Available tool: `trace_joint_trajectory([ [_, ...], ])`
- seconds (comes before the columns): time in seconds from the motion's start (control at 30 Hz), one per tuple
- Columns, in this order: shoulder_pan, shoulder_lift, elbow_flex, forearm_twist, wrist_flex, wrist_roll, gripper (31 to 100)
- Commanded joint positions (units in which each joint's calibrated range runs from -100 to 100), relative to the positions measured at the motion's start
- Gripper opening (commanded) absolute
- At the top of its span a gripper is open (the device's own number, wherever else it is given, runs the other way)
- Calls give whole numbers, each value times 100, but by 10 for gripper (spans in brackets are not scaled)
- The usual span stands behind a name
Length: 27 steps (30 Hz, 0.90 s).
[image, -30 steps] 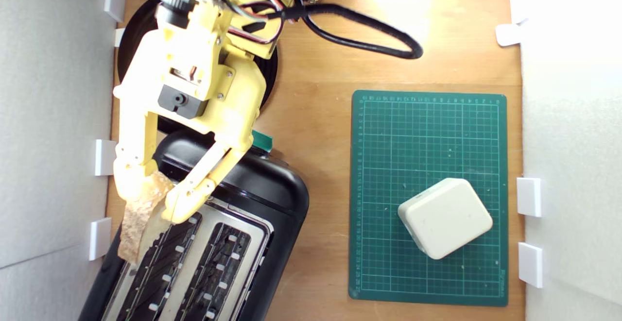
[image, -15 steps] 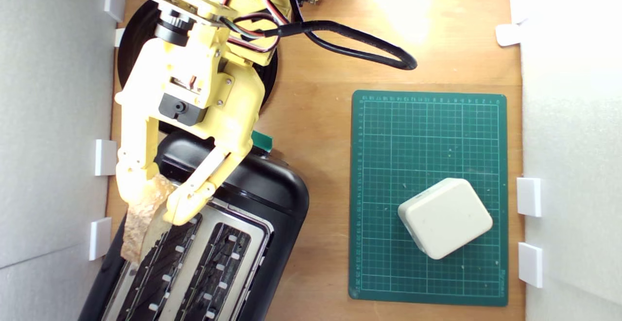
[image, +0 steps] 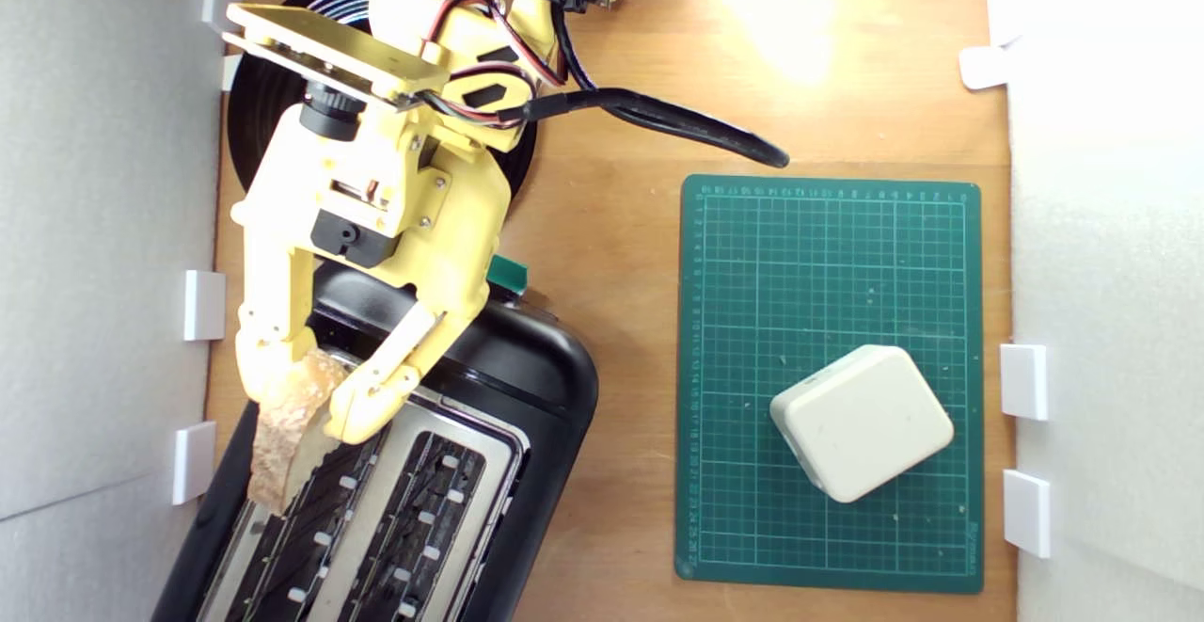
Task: Pick bread and place in toaster
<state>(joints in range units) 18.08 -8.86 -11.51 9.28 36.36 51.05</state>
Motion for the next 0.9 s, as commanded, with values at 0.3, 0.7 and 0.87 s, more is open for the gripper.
trace_joint_trajectory([
  [0.3, -11, 137, -369, 23, -521, 4, 528],
  [0.7, -35, 454, -369, 23, -666, 14, 528],
  [0.87, -35, 620, -369, 23, -786, 14, 528],
])
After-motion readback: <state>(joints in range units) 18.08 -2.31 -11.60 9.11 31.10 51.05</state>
